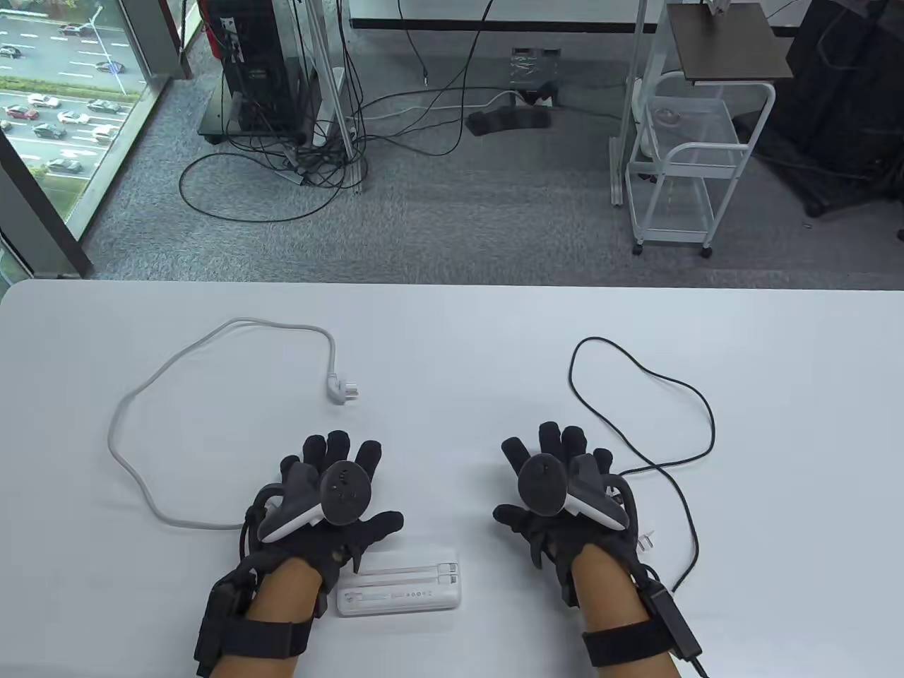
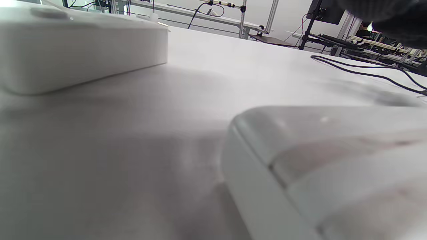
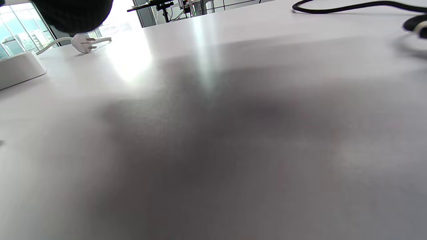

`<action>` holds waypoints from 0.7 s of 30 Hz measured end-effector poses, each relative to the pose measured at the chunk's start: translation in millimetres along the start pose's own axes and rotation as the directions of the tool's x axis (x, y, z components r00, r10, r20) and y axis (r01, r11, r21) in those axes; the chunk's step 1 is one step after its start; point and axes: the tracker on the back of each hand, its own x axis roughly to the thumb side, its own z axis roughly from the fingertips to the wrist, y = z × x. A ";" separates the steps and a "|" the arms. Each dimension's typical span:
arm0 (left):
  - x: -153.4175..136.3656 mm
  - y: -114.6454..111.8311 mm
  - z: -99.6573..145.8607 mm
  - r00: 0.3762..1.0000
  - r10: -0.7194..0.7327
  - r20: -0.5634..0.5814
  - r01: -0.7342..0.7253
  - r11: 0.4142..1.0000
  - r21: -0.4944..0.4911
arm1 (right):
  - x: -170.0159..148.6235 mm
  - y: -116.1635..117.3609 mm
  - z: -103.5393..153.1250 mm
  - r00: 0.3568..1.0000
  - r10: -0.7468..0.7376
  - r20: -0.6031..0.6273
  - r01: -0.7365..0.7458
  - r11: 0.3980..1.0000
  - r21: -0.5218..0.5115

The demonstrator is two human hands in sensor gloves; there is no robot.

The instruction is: Charge the battery pack

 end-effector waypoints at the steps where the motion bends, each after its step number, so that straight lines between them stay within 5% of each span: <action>1: -0.1 -0.2 -0.2 1.000 -0.001 0.000 0.001 1.000 0.000 | -0.4 -0.3 0.4 1.000 -0.003 -0.001 0.003 1.000 0.000; 21: -3.2 6.3 5.5 1.000 -0.023 -0.016 0.024 0.997 0.068 | 0.7 -5.4 6.4 1.000 0.014 -0.001 -0.014 1.000 -0.021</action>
